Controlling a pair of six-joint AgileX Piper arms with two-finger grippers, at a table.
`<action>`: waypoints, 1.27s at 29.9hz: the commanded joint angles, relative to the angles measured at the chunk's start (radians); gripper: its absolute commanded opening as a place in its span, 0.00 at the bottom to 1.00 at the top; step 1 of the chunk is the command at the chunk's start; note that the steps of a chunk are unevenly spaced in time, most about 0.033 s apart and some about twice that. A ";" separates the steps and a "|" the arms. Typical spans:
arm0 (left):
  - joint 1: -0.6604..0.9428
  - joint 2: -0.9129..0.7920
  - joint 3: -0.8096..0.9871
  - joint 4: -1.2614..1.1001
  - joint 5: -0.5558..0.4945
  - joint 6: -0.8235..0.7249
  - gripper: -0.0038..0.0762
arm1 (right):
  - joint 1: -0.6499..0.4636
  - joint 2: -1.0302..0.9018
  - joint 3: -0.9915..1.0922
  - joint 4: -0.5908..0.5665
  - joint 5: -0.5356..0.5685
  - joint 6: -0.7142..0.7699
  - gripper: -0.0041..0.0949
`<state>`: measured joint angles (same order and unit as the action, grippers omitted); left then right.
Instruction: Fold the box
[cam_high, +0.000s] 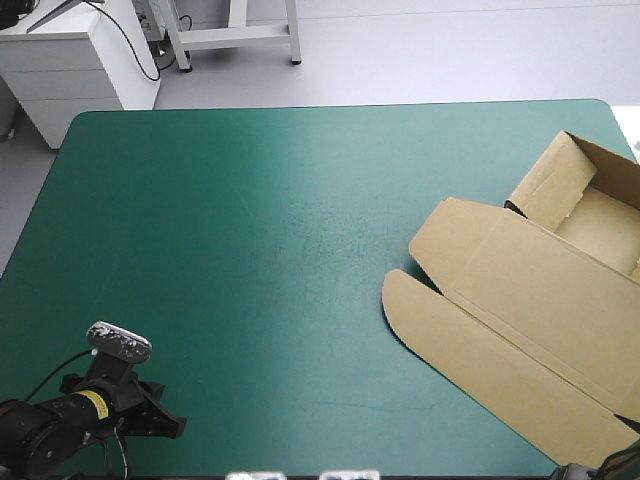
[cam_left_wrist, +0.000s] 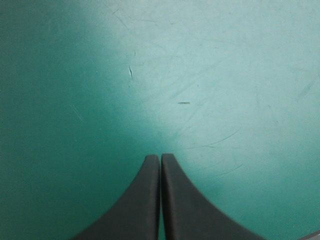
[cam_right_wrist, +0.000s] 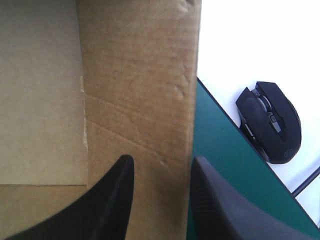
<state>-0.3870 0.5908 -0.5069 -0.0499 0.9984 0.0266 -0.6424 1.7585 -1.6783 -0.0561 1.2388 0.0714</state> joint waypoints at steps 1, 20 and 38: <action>-0.002 0.004 -0.028 -0.009 -0.044 -0.001 0.04 | -0.006 -0.111 -0.027 0.086 0.011 -0.026 0.39; -0.002 -0.038 0.005 -0.026 -0.143 -0.001 0.04 | 0.378 -0.673 0.195 0.203 0.011 -0.135 0.03; -0.002 -0.213 0.007 -0.107 -0.140 0.004 0.04 | 0.520 -1.275 0.890 0.169 -0.140 -0.222 0.03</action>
<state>-0.3870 0.3747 -0.4747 -0.1364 0.9094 0.0278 -0.1236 0.5181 -0.8374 0.1138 1.1847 -0.1322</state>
